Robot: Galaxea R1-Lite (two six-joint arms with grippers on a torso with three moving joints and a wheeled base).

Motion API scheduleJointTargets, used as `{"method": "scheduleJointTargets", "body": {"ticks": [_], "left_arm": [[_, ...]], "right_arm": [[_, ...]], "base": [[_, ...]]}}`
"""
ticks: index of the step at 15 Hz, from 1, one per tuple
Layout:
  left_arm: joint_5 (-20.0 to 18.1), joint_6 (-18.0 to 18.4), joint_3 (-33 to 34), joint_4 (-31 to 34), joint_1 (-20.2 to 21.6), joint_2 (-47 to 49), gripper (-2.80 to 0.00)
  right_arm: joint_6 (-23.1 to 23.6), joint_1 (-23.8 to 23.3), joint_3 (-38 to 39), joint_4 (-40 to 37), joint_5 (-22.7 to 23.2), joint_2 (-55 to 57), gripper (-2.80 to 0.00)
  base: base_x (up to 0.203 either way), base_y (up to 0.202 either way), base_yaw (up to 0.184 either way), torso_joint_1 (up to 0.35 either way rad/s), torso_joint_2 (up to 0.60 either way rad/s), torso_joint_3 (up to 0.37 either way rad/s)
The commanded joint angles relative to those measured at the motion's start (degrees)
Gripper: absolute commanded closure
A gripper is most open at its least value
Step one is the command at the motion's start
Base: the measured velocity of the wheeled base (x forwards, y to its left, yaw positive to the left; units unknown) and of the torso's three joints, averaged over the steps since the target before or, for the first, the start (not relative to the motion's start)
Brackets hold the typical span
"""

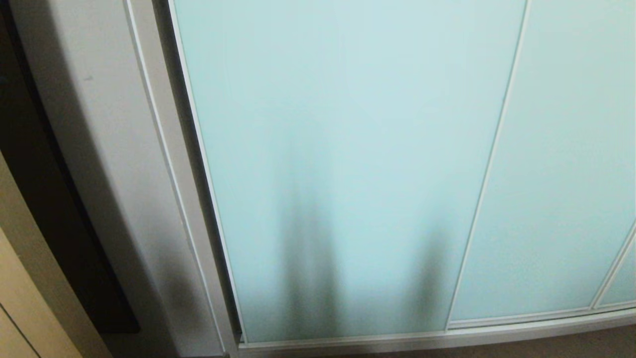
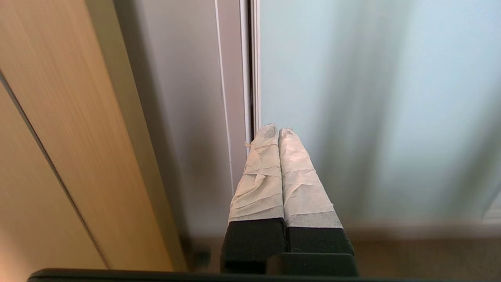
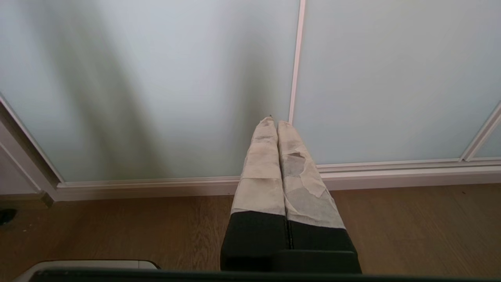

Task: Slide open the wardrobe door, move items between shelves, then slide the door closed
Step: Open the door

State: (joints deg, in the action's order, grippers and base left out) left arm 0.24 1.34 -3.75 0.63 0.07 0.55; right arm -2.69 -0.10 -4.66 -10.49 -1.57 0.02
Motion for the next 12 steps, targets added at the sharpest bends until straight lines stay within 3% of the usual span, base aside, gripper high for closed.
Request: {"method": "scheduleJointTargets", "body": {"ticks": [1, 3, 5, 12], "left_arm": [[0.04, 0.05, -7.33, -0.61, 0.01, 6.89, 0.00], [0.14, -0.46, -15.79, -2.57, 0.00, 17.55, 0.00], [0.80, -0.86, -21.87, -8.48, 0.01, 28.69, 0.00], [10.23, 0.07, -40.33, -41.71, 0.03, 68.02, 0.00]], "right_arm": [[-0.03, 0.01, 0.00, -0.06, -0.02, -0.11, 0.00], [-0.03, 0.01, 0.00, -0.06, -0.01, -0.11, 0.00], [-0.03, 0.01, 0.00, -0.06, -0.01, -0.11, 0.00], [-0.03, 0.01, 0.00, -0.06, -0.02, -0.11, 0.00]], "base": [[0.000, 0.000, 0.000, 0.000, 0.00, 0.000], [0.000, 0.000, 0.000, 0.000, 0.00, 0.000], [0.000, 0.000, 0.000, 0.000, 0.00, 0.000], [0.000, 0.000, 0.000, 0.000, 0.00, 0.000]]}}
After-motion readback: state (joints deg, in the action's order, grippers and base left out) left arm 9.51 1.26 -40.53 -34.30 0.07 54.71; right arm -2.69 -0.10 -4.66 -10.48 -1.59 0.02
